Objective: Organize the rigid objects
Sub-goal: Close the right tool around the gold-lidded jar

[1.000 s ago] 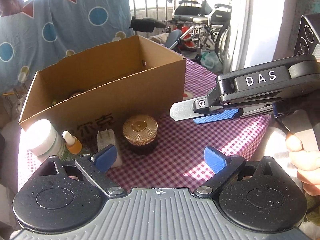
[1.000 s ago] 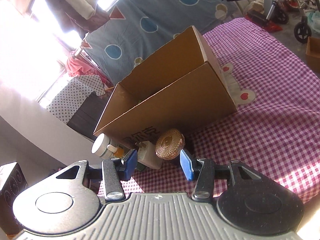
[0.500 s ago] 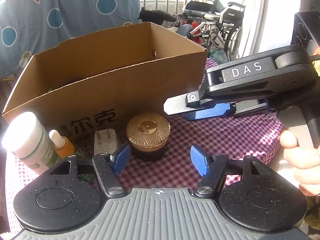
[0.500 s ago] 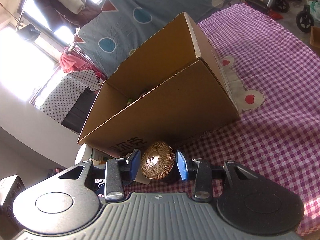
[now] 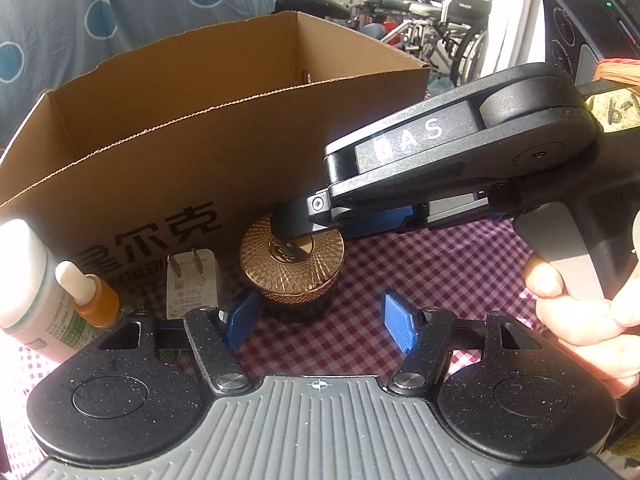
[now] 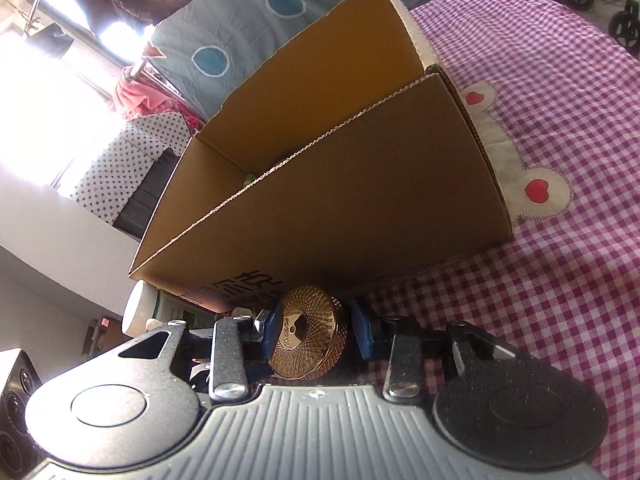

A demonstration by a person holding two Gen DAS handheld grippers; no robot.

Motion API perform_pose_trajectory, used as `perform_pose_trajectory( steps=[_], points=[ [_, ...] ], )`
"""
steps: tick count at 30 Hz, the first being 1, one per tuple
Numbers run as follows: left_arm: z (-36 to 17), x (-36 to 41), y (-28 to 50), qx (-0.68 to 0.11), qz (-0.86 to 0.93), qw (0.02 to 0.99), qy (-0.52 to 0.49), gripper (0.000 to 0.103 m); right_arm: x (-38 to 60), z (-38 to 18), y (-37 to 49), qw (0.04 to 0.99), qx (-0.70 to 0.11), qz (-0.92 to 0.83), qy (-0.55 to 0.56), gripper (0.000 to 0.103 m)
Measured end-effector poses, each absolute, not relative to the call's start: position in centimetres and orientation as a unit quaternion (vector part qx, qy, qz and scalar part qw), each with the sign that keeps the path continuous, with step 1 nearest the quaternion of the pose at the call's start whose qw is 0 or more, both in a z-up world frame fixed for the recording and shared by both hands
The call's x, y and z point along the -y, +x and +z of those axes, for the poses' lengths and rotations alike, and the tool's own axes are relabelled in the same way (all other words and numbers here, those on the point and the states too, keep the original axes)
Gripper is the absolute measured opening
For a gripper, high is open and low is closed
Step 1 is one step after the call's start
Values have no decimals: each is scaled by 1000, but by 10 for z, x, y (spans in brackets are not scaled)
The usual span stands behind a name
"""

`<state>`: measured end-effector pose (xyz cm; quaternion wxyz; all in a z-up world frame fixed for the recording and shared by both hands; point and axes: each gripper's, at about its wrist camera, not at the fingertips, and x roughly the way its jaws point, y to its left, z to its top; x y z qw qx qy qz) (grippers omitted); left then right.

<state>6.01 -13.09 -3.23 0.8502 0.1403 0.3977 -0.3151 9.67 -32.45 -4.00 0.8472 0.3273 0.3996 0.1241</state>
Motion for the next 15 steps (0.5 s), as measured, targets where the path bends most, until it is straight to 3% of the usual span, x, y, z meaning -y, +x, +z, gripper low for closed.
perform_pose_trajectory(
  steps=[15],
  points=[
    [-22, 150, 32, -382, -377, 831, 148, 66, 342, -39, 60, 842, -398, 115, 345, 40]
  ],
)
